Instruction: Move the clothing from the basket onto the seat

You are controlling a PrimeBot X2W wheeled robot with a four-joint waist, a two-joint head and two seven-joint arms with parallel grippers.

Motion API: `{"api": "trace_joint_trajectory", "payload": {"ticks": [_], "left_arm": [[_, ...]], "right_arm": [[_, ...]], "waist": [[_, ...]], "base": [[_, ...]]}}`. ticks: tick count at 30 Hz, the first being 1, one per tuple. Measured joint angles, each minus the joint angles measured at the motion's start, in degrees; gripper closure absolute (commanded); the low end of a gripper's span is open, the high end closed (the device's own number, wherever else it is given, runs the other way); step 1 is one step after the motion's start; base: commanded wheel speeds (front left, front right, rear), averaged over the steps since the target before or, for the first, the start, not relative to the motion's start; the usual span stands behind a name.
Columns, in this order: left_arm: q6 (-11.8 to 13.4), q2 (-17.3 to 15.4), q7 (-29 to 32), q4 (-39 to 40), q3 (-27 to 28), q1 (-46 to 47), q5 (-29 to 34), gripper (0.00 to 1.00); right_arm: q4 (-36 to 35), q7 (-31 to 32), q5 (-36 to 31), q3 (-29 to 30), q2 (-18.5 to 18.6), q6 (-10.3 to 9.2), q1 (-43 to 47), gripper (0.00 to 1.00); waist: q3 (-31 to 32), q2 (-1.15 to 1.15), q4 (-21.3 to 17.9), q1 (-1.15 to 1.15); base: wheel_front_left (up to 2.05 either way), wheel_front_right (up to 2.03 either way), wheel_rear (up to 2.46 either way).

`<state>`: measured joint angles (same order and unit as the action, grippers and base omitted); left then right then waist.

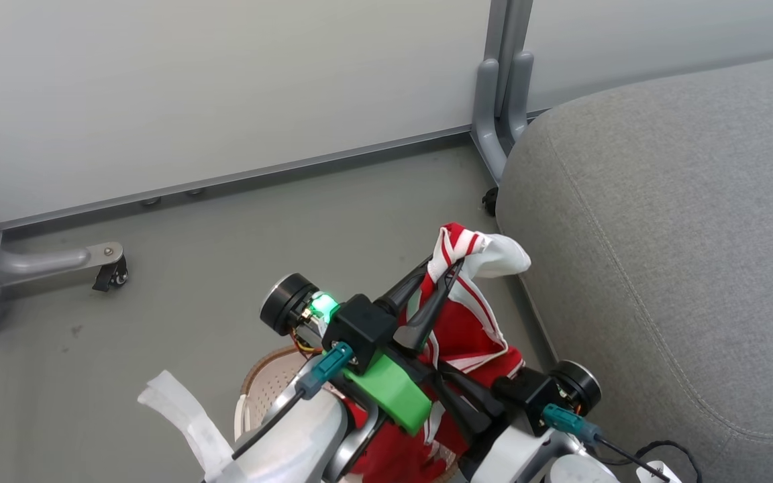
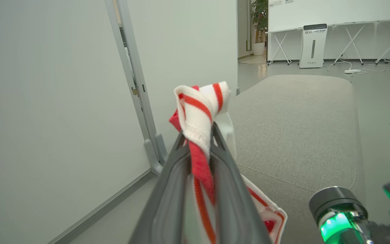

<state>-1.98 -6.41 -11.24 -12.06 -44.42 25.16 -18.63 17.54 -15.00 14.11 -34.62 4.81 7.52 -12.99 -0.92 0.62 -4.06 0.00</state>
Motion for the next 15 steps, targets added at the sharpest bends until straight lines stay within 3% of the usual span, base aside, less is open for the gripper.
{"api": "trace_joint_trajectory", "payload": {"ticks": [12,13,14,15], "left_arm": [[0.58,-0.31,-0.49,-1.67,0.12,0.01,-0.89,1.00],[0.85,-0.29,-0.47,-1.85,0.20,0.01,-1.07,0.82],[1.09,-0.30,-0.33,-2.07,0.20,0.01,-1.08,0.00],[1.21,-0.32,-0.18,-2.22,0.16,0.01,-1.08,0.00]], "right_arm": [[-0.29,0.00,1.12,-0.03,0.41,0.00,0.00,1.00],[-0.35,0.00,1.26,0.04,0.44,0.00,0.00,1.00],[-0.43,0.00,1.34,0.12,0.44,0.00,0.00,1.00],[-0.46,0.00,1.35,0.16,0.46,0.00,0.00,1.00]], "waist": [[-0.55,0.00,-0.04,0.00],[-0.61,0.00,-0.07,0.00],[-0.68,0.00,-0.11,0.00],[-0.73,0.00,-0.13,0.00]], "base": [[0.00,0.00,0.00],[0.00,0.00,0.00],[0.00,0.00,0.00],[0.00,0.00,0.00]]}}
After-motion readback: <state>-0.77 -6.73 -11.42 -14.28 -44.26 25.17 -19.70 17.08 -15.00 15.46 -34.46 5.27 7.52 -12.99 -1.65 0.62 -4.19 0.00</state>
